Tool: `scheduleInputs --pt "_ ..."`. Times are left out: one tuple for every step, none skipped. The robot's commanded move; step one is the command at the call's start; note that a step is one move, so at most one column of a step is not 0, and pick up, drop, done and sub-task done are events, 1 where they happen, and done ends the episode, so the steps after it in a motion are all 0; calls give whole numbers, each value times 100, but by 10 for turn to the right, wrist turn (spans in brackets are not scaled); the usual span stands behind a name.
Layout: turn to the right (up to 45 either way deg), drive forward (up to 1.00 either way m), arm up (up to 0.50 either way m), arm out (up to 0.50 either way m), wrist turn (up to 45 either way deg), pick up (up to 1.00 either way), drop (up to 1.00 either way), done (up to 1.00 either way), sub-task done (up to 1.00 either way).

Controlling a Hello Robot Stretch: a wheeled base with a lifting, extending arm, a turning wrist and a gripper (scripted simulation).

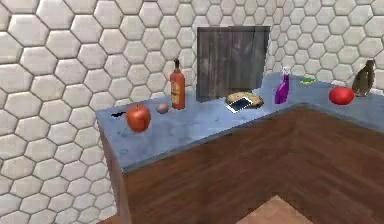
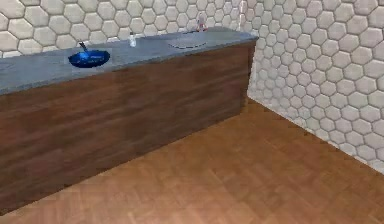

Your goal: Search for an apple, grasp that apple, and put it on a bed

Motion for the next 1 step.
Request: scheduleInputs --pt "-450 0 0 0 0 0 0 0 0"
